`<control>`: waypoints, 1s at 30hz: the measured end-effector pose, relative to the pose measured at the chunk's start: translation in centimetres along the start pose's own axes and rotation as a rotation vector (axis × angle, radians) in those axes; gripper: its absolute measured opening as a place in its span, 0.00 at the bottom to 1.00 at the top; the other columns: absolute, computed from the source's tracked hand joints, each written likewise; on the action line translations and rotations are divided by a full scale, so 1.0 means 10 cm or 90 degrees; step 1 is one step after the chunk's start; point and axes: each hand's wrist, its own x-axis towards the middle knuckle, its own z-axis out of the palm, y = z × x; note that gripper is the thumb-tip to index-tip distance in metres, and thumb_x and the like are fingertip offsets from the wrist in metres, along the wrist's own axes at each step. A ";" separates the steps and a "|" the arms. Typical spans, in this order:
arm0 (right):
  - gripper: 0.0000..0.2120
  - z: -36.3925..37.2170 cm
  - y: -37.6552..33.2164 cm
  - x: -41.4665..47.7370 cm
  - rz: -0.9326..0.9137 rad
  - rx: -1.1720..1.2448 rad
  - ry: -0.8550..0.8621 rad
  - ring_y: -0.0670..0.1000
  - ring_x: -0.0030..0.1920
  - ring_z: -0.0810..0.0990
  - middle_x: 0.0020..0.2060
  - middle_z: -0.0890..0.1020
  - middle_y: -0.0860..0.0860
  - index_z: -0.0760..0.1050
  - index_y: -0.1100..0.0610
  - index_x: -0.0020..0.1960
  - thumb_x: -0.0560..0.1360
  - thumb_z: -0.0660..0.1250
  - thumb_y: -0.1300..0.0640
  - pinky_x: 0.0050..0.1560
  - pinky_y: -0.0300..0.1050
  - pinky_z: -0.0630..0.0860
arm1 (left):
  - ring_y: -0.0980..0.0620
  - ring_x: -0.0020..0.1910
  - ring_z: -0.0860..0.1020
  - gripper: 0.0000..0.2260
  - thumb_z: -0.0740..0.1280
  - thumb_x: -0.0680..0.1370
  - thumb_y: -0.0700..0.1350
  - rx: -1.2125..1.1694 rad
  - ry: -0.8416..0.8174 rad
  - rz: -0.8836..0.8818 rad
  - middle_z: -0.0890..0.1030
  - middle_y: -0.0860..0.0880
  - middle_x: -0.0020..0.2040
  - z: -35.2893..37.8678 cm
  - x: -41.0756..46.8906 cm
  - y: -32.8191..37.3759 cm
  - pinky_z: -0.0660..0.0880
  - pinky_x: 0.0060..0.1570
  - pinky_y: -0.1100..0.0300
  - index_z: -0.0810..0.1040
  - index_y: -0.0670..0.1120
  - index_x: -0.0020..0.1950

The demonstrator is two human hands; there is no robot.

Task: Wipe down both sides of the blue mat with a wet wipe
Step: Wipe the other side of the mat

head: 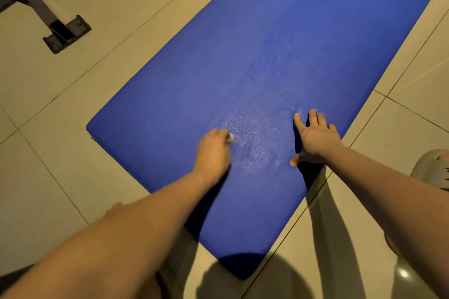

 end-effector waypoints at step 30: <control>0.54 0.20 0.18 -0.20 -0.068 0.039 -0.054 0.63 0.80 0.40 0.80 0.38 0.59 0.36 0.42 0.81 0.73 0.74 0.42 0.77 0.63 0.54 | 0.48 0.54 0.74 0.14 0.70 0.72 0.35 0.134 -0.231 0.393 0.75 0.49 0.56 -0.03 -0.24 -0.04 0.75 0.49 0.55 0.78 0.49 0.54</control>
